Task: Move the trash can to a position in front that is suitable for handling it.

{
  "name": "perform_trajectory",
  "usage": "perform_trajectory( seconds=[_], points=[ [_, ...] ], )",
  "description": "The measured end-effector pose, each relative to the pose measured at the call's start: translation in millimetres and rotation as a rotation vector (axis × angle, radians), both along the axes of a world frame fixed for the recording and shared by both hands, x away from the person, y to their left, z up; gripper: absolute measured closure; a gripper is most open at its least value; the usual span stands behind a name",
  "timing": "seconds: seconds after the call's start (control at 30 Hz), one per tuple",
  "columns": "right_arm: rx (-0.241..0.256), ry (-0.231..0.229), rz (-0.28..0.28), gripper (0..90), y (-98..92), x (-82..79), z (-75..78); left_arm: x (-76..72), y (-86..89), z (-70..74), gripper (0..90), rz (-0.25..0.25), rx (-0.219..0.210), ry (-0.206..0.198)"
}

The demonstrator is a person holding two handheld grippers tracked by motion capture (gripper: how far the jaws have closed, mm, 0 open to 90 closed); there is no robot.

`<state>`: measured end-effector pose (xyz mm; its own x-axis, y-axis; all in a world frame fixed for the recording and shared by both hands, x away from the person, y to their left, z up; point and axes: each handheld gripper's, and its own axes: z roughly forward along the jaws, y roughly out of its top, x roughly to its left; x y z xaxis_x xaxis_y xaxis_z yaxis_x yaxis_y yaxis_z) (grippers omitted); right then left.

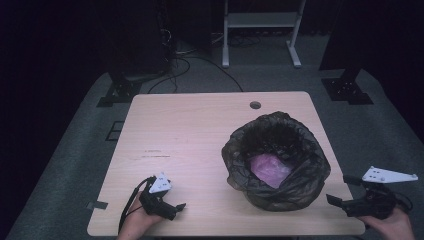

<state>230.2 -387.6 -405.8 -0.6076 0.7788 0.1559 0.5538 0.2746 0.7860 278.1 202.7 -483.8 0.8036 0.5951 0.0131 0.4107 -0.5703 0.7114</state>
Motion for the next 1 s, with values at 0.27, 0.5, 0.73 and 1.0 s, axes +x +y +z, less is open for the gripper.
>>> perform_trajectory(
  seconds=[0.27, 0.5, 0.73, 1.0],
  points=[
    [0.027, -0.027, 0.015, 0.0, -3.6, -2.4, 28.8, 0.0, 0.0, -0.1, 0.0, 0.0, 0.0, 0.0],
    [0.05, -0.058, 0.039, 0.0, -2.4, -0.1, 57.9, 0.0, -0.1, -0.2, 0.0, 0.0, -0.002, -0.002],
    [0.071, -0.077, 0.054, 0.0, 6.4, 9.1, 77.6, 0.0, -0.1, -0.2, 0.0, 0.0, -0.002, -0.002],
    [0.06, -0.101, 0.089, 0.0, 29.8, 27.1, 91.4, 0.0, -0.1, -0.2, 0.0, 0.0, -0.002, -0.002]
  ],
)
